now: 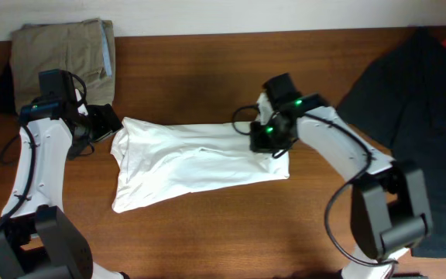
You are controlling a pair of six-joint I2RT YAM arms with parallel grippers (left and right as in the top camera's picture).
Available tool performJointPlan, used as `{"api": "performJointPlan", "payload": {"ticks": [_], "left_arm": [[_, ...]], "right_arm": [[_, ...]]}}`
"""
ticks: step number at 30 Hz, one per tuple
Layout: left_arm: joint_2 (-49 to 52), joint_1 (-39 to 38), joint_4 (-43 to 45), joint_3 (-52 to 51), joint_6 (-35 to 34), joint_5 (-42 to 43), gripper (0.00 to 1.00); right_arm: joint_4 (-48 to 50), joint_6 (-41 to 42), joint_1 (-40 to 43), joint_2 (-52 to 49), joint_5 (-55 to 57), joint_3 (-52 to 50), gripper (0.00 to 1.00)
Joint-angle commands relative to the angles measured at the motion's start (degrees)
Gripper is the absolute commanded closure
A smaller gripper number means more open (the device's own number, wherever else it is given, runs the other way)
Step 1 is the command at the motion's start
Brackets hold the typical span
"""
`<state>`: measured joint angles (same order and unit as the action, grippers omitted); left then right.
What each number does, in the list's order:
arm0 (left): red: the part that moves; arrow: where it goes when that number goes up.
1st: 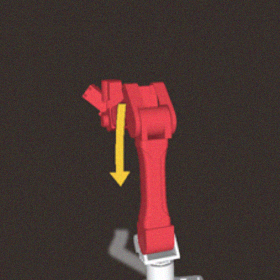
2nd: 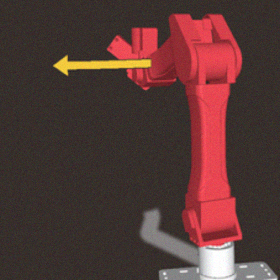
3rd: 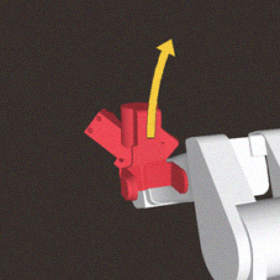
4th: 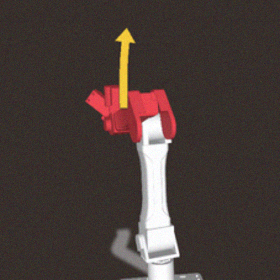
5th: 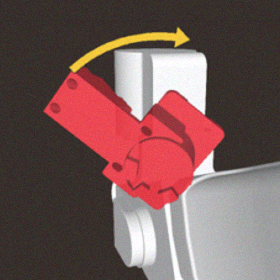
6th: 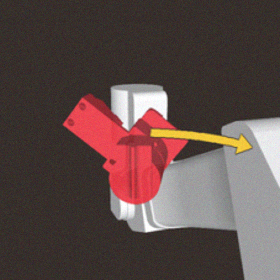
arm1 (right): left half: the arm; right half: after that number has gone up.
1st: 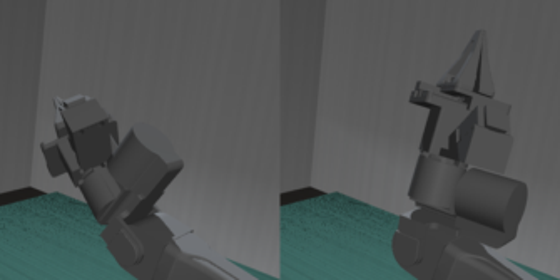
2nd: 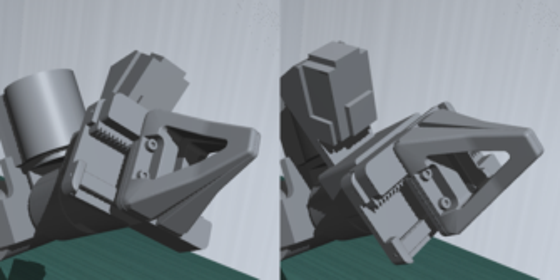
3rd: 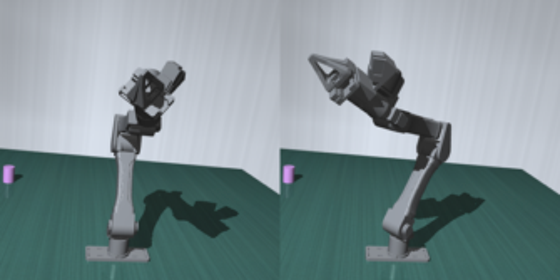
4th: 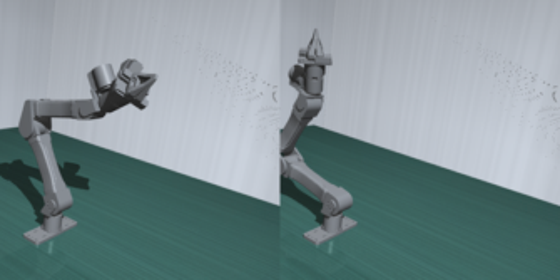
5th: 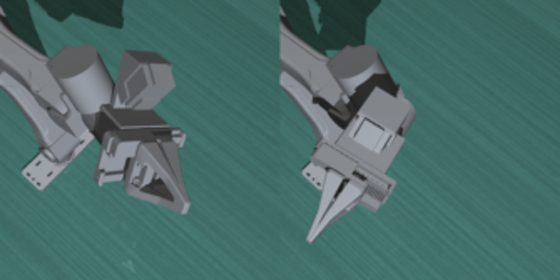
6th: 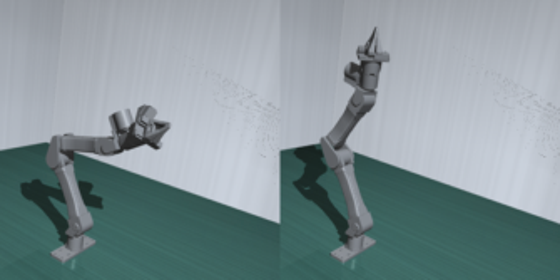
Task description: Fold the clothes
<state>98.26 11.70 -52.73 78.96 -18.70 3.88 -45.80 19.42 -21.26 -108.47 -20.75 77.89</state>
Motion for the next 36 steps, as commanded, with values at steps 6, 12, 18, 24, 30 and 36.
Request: {"api": "performJointPlan", "payload": {"ticks": [6, 12, 18, 24, 30, 36], "left_arm": [[0.4, 0.0, 0.1, -0.2, -0.2, 0.4, 0.01], [0.4, 0.0, 0.1, -0.2, -0.2, 0.4, 0.01], [0.4, 0.0, -0.3, -0.2, -0.2, 0.5, 0.01], [0.4, 0.0, -0.5, -0.2, -0.2, 0.4, 0.01], [0.4, 0.0, -0.5, -0.2, -0.2, 0.5, 0.01], [0.4, 0.0, -0.8, -0.2, -0.2, 0.4, 0.01]], "right_arm": [[4.9, 6.2, -7.2, -1.7, 0.3, 0.8, 0.88], [8.3, 8.2, -10.0, -3.0, 0.5, 0.8, 0.79], [9.9, 8.8, -11.6, -3.6, 0.5, 0.8, 0.37], [0.6, 6.3, -4.8, -2.4, 0.4, 8.2, 0.38], [0.5, 6.3, -6.2, -2.6, 0.4, 2.4, 0.70], [7.3, 9.9, -16.8, -7.6, -2.1, -0.7, 0.78]]}}
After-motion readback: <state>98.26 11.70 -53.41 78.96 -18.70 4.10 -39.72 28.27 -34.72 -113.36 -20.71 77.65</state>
